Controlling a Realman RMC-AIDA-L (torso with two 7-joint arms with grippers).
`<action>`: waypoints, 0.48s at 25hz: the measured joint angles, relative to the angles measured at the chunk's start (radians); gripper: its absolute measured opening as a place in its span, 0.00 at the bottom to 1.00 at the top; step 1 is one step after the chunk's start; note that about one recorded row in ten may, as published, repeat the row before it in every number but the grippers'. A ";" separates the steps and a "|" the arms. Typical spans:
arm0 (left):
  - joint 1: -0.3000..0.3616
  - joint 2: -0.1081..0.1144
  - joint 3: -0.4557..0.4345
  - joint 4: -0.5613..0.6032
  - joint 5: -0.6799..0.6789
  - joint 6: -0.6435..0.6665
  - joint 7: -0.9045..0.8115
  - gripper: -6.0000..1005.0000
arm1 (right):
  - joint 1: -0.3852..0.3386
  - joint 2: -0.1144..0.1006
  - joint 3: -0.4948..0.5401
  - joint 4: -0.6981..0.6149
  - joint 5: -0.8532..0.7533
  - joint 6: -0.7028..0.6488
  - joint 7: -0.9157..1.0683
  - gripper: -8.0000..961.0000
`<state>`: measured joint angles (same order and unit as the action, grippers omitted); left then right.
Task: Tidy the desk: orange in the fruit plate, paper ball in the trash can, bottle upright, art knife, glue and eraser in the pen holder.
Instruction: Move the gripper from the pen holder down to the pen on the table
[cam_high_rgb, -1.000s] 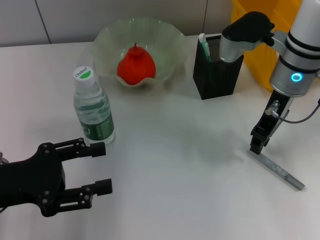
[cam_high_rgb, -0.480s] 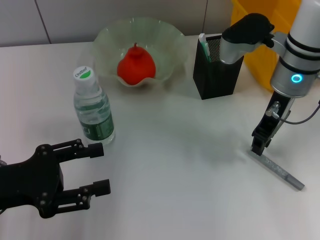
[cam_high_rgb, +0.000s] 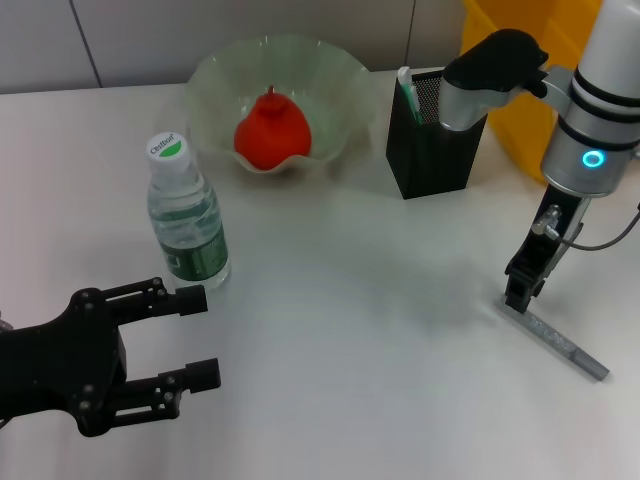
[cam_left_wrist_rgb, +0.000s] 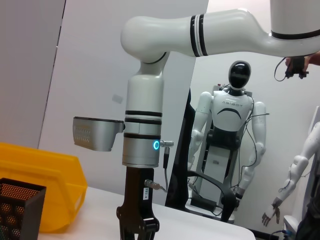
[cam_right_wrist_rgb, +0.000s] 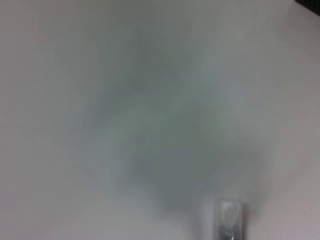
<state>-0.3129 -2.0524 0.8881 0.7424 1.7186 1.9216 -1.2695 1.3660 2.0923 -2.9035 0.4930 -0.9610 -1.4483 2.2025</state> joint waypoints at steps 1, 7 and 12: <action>0.000 0.000 -0.001 0.000 0.000 0.001 0.000 0.72 | 0.000 0.000 0.000 -0.005 0.000 0.001 0.002 0.27; 0.003 0.000 -0.001 0.000 -0.001 0.001 0.000 0.72 | -0.002 0.000 0.000 -0.024 -0.013 0.009 0.016 0.27; 0.009 0.000 -0.002 0.000 -0.001 0.002 0.000 0.72 | -0.002 0.000 0.000 -0.042 -0.035 0.026 0.032 0.27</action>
<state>-0.3039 -2.0524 0.8866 0.7424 1.7179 1.9241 -1.2700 1.3637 2.0923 -2.9038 0.4510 -0.9958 -1.4224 2.2348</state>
